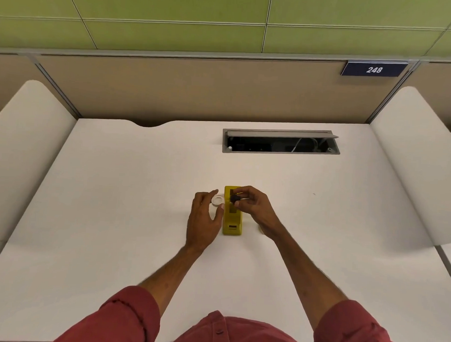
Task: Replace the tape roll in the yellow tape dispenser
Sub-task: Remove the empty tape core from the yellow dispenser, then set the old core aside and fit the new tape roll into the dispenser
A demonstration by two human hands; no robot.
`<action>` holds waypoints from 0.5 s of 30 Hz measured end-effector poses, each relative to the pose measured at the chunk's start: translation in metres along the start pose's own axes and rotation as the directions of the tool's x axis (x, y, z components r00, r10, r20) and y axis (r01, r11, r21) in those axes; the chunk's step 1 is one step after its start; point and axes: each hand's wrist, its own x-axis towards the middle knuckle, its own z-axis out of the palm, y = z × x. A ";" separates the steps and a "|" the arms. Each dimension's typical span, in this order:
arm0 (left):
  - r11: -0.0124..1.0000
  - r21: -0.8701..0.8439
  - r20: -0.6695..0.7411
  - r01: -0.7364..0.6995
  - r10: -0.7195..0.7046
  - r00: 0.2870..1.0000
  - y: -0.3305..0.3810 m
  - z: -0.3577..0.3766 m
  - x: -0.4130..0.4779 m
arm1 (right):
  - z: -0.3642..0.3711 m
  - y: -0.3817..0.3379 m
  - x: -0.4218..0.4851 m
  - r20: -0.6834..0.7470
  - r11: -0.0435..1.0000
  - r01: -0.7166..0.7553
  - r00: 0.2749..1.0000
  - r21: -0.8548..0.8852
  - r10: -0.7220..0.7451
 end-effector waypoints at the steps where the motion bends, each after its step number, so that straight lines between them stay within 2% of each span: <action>1: 1.000 0.015 -0.014 0.014 -0.013 1.000 -0.004 -0.002 -0.001 | 0.000 0.000 0.000 -0.013 1.000 0.001 1.000 -0.003 -0.001; 7: 0.959 0.211 -0.051 0.189 -0.182 0.982 -0.029 -0.018 -0.009 | -0.001 0.002 0.002 -0.033 0.999 -0.038 0.999 0.003 0.038; 15: 0.917 0.268 -0.060 0.296 -0.290 0.955 -0.051 -0.033 -0.008 | 0.004 0.003 0.003 -0.057 0.998 -0.069 0.996 -0.012 0.068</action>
